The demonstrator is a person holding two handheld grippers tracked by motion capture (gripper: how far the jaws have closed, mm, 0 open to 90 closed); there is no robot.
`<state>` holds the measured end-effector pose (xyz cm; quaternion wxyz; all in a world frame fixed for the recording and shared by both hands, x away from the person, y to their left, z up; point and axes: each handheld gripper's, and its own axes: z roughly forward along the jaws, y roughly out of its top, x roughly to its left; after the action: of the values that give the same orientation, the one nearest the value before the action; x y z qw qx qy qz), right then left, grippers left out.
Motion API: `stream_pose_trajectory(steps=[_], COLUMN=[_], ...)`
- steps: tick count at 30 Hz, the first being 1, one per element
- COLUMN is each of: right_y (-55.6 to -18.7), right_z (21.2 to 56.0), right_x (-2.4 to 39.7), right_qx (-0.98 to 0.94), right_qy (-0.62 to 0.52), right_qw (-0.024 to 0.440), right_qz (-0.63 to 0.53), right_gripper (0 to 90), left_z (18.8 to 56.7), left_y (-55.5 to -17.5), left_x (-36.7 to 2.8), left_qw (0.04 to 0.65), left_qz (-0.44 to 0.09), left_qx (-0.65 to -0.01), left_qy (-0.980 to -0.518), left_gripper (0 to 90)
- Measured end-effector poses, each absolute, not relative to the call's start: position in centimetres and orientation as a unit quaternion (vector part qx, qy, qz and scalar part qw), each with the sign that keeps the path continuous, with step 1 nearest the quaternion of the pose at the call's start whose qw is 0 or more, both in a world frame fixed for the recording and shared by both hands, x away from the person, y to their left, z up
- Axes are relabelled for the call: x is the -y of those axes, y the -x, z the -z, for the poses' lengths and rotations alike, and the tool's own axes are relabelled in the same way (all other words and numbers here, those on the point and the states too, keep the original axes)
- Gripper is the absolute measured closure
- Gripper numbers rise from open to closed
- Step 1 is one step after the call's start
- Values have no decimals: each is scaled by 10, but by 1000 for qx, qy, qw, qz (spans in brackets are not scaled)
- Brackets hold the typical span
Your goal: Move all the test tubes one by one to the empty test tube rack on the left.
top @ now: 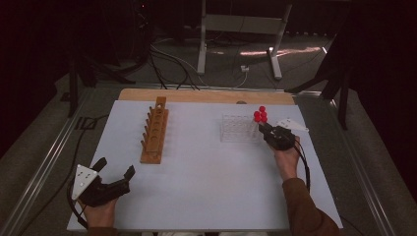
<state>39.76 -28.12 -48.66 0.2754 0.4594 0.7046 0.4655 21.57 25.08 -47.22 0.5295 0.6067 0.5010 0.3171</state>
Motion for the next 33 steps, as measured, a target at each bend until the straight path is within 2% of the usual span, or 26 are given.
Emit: stream_pose_trajectory(steps=[11,26,33], right_y=[-394,-378,-365], right_z=[480,436,425], right_x=[280,290,286], right_qx=[-699,-675,-684], right_qy=[-453,-430,-408], right_qw=[297,323,317], right_qz=[-467,-506,-515], right_gripper=[749,750,750], left_z=[473,472,462], left_y=[-216,-217,-218], left_x=[-250,-248,-237], left_qw=[528,515,516], left_qz=[-317,-324,-328], left_qx=[-501,-510,-498], left_qy=[-608,-608,-616], left_gripper=[6,7,7])
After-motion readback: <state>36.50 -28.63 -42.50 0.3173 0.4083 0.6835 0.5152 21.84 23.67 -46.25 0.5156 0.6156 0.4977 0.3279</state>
